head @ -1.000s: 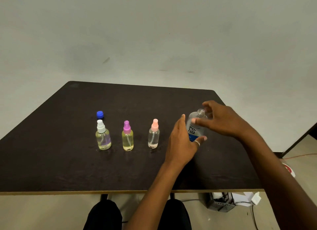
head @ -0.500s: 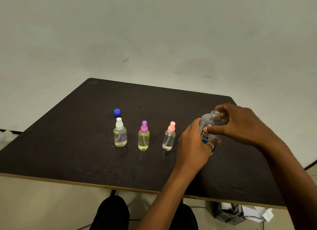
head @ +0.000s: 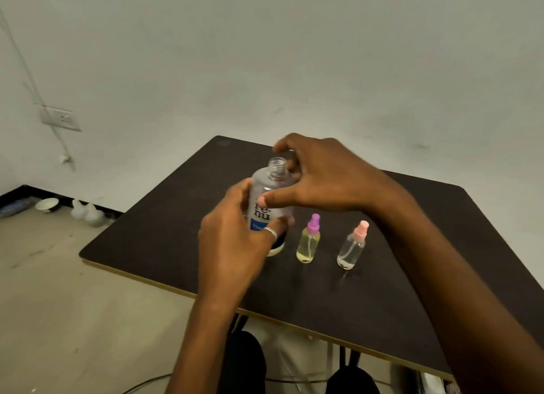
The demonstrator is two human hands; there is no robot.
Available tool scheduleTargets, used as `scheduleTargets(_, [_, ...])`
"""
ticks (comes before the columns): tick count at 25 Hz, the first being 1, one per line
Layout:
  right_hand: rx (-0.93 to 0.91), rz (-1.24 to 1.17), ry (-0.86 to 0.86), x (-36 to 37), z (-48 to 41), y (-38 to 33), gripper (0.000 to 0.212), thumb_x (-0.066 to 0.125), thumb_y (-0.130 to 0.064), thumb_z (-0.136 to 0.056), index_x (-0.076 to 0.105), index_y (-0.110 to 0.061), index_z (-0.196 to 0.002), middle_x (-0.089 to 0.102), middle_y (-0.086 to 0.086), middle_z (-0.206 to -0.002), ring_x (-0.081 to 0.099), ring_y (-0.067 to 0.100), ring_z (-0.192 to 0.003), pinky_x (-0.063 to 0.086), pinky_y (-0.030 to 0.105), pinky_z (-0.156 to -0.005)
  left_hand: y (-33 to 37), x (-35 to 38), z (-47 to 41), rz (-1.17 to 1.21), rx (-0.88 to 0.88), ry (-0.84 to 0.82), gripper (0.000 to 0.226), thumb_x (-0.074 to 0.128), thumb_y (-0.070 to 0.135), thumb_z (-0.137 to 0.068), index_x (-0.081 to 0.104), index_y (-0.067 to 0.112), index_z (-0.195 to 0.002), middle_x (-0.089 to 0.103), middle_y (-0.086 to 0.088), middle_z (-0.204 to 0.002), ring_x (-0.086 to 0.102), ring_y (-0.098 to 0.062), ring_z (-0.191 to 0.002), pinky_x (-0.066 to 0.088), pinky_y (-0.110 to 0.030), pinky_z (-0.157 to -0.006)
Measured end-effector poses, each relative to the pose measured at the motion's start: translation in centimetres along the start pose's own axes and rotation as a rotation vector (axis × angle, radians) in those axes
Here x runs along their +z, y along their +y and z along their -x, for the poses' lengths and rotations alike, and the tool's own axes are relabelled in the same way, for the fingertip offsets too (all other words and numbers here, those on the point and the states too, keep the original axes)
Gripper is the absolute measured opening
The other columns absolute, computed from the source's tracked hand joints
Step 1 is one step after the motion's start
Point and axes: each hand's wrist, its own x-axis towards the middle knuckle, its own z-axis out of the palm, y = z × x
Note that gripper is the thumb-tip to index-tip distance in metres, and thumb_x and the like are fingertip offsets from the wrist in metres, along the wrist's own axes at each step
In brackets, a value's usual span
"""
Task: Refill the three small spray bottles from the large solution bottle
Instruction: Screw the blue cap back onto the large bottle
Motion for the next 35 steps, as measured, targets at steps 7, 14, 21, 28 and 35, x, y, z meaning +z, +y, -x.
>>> scheduleTargets(7, [-0.040,0.075,-0.110,5.8,-9.2,-1.1,0.072,0.079,-0.050,-0.068,0.049,-0.013,-0.121,0.064,0.002,-0.099,0.062,0.018,-0.086,0.056,0.039,-0.075,-7.0,-1.5,-5.4,0.052,-0.095,0.045,0.073,0.088,0.027,-0.071,0.053,0.026,-0.135,0.061,0.014,-0.118,0.061,-0.001,-0.100,0.046,-0.005,-0.072])
scheduleTargets(14, [0.034,0.082,-0.204,9.6,-11.8,1.1,0.069,0.079,-0.053,-0.063,0.050,-0.015,-0.113,0.063,0.002,-0.095,0.064,0.017,-0.077,0.059,0.042,-0.071,-11.1,0.1,-6.6,0.041,-0.132,-0.012,0.074,0.088,0.027,-0.072,0.053,0.027,-0.137,0.065,0.009,-0.124,0.062,-0.011,-0.113,0.048,-0.013,-0.082])
scheduleTargets(21, [0.023,0.096,-0.223,5.9,-14.6,3.4,0.047,0.058,-0.053,-0.090,0.064,-0.015,-0.118,0.065,-0.003,-0.111,0.061,0.015,-0.099,0.046,0.028,-0.086,-11.8,0.4,-6.7,0.080,-0.112,-0.006,0.072,0.090,0.027,-0.069,0.056,0.034,-0.132,0.064,0.018,-0.117,0.063,-0.002,-0.107,0.052,-0.018,-0.090])
scheduleTargets(28, [-0.071,0.448,-0.449,11.9,-19.7,8.9,0.037,0.076,-0.018,-0.079,0.070,-0.019,-0.115,0.071,0.002,-0.108,0.064,0.019,-0.096,0.042,0.024,-0.079,-12.8,0.8,-6.8,0.091,-0.087,0.003,0.076,0.089,0.029,-0.070,0.052,0.033,-0.137,0.062,0.013,-0.130,0.060,-0.006,-0.118,0.054,-0.029,-0.098])
scheduleTargets(35, [-0.057,0.547,-0.443,14.9,-20.5,9.9,0.018,0.076,-0.015,-0.076,0.059,-0.017,-0.069,0.046,-0.009,-0.057,0.051,0.017,-0.064,0.040,0.028,-0.062,-13.7,1.2,-7.0,0.109,-0.074,0.004,0.077,0.088,0.034,-0.070,0.051,0.033,-0.138,0.061,0.013,-0.130,0.060,-0.007,-0.119,0.055,-0.032,-0.098])
